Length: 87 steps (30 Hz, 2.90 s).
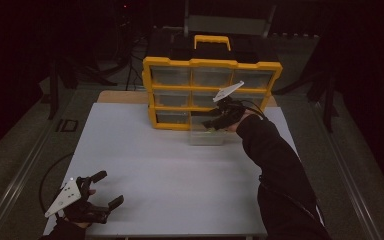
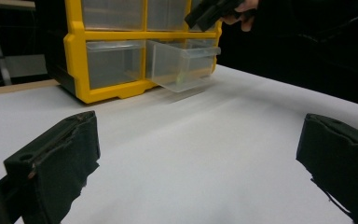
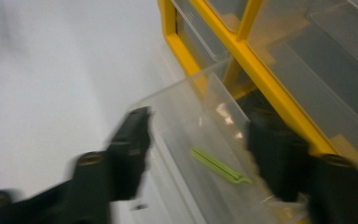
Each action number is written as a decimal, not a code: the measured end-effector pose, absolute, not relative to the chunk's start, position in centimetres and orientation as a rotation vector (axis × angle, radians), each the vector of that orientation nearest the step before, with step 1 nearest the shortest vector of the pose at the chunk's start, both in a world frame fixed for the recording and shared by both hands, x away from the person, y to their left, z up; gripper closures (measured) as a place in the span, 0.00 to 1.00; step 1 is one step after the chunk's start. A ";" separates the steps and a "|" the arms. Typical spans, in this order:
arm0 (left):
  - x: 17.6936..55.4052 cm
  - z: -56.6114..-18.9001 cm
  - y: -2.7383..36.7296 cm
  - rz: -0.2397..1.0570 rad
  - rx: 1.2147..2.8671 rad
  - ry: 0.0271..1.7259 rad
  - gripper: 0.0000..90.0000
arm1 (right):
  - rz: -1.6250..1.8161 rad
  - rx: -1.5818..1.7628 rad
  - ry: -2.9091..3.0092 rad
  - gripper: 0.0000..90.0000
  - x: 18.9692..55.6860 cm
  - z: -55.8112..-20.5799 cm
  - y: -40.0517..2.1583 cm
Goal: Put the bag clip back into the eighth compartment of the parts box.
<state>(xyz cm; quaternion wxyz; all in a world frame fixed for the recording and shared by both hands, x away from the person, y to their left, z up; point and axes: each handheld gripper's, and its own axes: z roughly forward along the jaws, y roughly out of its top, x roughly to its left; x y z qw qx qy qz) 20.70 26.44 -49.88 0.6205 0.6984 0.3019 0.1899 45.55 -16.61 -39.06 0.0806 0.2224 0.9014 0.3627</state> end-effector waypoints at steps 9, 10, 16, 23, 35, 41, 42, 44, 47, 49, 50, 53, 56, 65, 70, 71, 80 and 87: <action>20.7 -49.9 26.3 0.436 1.611 0.693 0.00 | 1.085 0.686 2.705 0.10 44.3 -39.6 -16.9; 20.8 -49.9 26.3 0.436 1.611 0.694 0.00 | 1.082 0.694 2.695 0.10 44.2 -39.6 -17.0; 20.8 -49.9 26.2 0.429 1.605 0.696 0.00 | 1.105 0.701 2.657 0.08 43.6 -39.4 -17.2; 21.2 -50.0 26.0 0.424 1.602 0.698 0.00 | 1.122 0.728 2.635 0.08 43.4 -38.9 -17.1; 21.5 -50.1 25.8 0.415 1.613 0.698 0.00 | 1.129 0.786 2.564 0.08 42.9 -38.7 -18.0; 21.4 -50.1 25.6 0.410 1.616 0.689 0.00 | 1.135 0.786 2.547 0.08 42.3 -38.7 -18.0; 21.4 -50.1 25.6 0.412 1.617 0.689 0.00 | 1.127 0.787 2.552 0.08 42.2 -38.7 -18.1; 21.4 -50.2 25.7 0.411 1.615 0.693 0.00 | 1.112 0.787 2.546 0.08 41.9 -38.6 -18.3; 21.3 -50.1 25.7 0.413 1.611 0.692 0.00 | 1.091 0.792 2.527 0.08 41.4 -38.5 -18.8; 21.3 -50.1 25.7 0.413 1.614 0.689 0.00 | 1.095 0.801 2.512 0.08 41.0 -38.4 -19.2; 21.3 -50.1 25.7 0.413 1.614 0.689 0.00 | 1.095 0.801 2.512 0.08 41.0 -38.4 -19.2; 21.3 -50.1 25.7 0.413 1.613 0.693 0.00 | 1.111 0.819 2.486 0.08 40.2 -38.3 -20.1; 21.4 -50.1 25.7 0.414 1.612 0.694 0.00 | 1.124 0.833 2.481 0.08 39.7 -38.7 -20.7; 21.3 -50.1 25.8 0.414 1.610 0.695 0.00 | 1.163 0.854 2.440 0.08 37.8 -40.2 -21.9; 21.3 -50.1 25.8 0.415 1.611 0.694 0.00 | 1.208 0.874 2.424 0.08 36.7 -41.1 -22.6; 21.3 -50.1 25.8 0.416 1.611 0.694 0.00 | 1.208 0.877 2.425 0.08 36.5 -41.3 -22.7; 21.3 -50.1 25.8 0.414 1.612 0.694 0.00 | 1.223 0.902 2.408 0.08 34.8 -43.3 -23.8; 21.3 -50.1 25.8 0.415 1.612 0.694 0.00 | 1.232 0.922 2.393 0.08 33.5 -44.8 -24.7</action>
